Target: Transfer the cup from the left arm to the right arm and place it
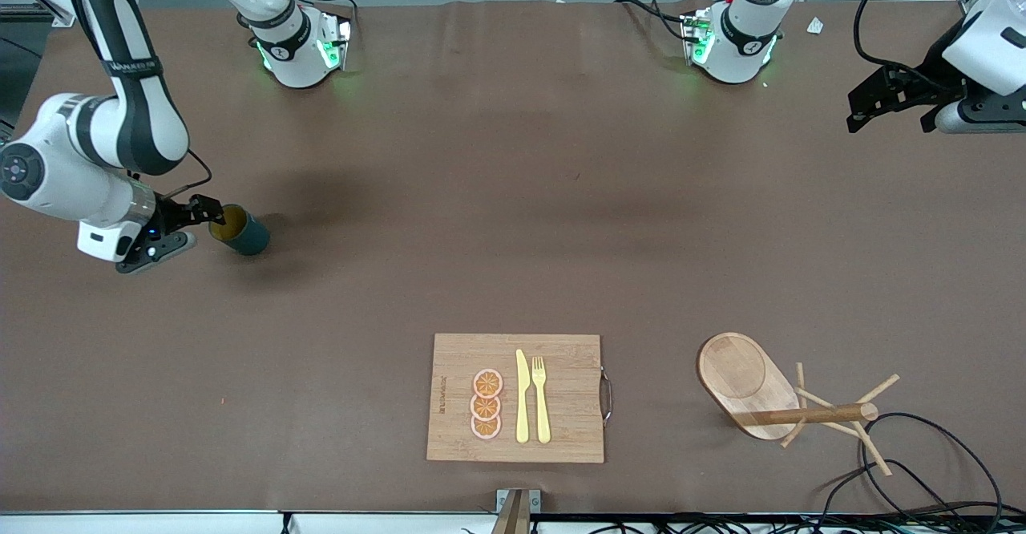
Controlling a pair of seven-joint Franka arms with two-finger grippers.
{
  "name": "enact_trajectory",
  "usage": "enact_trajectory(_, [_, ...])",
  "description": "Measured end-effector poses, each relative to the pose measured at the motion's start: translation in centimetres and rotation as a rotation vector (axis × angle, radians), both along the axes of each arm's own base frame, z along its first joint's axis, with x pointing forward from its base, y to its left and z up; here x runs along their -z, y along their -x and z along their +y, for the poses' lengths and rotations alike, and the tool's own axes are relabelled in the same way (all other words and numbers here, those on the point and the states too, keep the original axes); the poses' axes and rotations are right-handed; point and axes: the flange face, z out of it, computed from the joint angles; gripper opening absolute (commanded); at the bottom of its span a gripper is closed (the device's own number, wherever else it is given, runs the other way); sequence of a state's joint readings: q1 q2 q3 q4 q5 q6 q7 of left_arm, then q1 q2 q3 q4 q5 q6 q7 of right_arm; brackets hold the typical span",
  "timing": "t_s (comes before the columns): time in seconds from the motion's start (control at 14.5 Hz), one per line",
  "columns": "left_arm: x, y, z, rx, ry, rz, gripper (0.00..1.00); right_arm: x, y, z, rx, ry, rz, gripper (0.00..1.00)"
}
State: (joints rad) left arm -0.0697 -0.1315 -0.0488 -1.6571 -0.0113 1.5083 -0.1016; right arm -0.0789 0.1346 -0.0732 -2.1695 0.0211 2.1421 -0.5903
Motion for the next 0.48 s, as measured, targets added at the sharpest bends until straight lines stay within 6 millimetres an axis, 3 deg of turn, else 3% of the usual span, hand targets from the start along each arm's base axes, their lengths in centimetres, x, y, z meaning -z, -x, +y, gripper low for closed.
enact_trajectory(0.48, [0.0, 0.0, 0.2, -0.005, 0.0, 0.0, 1.0, -9.6, -2.7, 1.9, 0.172, 0.027, 0.071, 1.0])
